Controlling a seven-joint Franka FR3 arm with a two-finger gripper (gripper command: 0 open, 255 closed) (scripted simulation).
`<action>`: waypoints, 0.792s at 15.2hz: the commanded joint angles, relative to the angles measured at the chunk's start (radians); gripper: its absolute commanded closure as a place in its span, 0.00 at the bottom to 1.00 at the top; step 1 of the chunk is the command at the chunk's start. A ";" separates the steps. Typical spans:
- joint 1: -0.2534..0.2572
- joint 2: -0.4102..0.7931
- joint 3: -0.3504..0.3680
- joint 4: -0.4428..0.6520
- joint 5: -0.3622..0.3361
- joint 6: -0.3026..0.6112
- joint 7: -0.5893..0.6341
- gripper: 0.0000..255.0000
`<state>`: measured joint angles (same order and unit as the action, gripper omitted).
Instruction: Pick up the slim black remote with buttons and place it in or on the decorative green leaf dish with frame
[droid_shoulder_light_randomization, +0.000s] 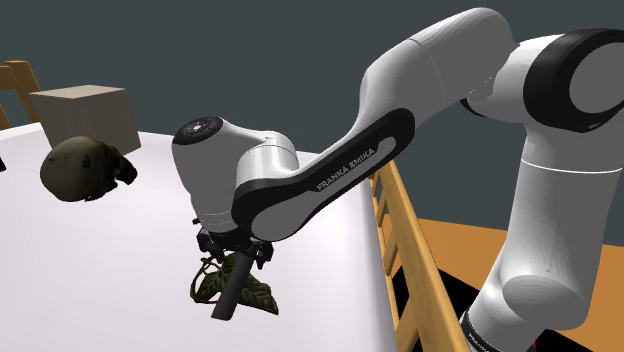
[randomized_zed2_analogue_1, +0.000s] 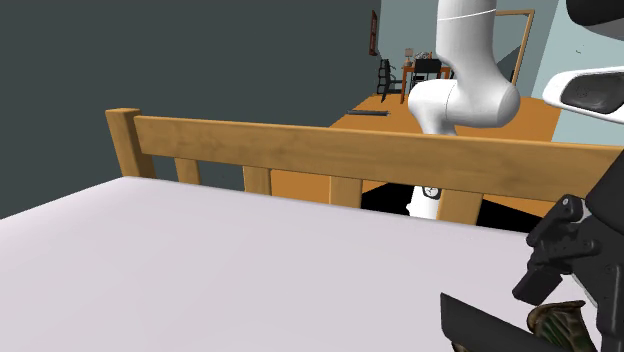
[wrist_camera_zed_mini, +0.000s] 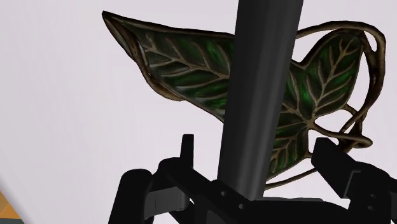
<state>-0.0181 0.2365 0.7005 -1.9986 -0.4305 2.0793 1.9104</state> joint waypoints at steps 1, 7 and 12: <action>0.000 -0.016 0.007 0.016 0.017 -0.027 -0.011 0.00; 0.001 -0.054 0.024 0.069 0.059 -0.104 -0.037 0.00; 0.001 -0.054 0.024 0.069 0.059 -0.104 -0.037 0.00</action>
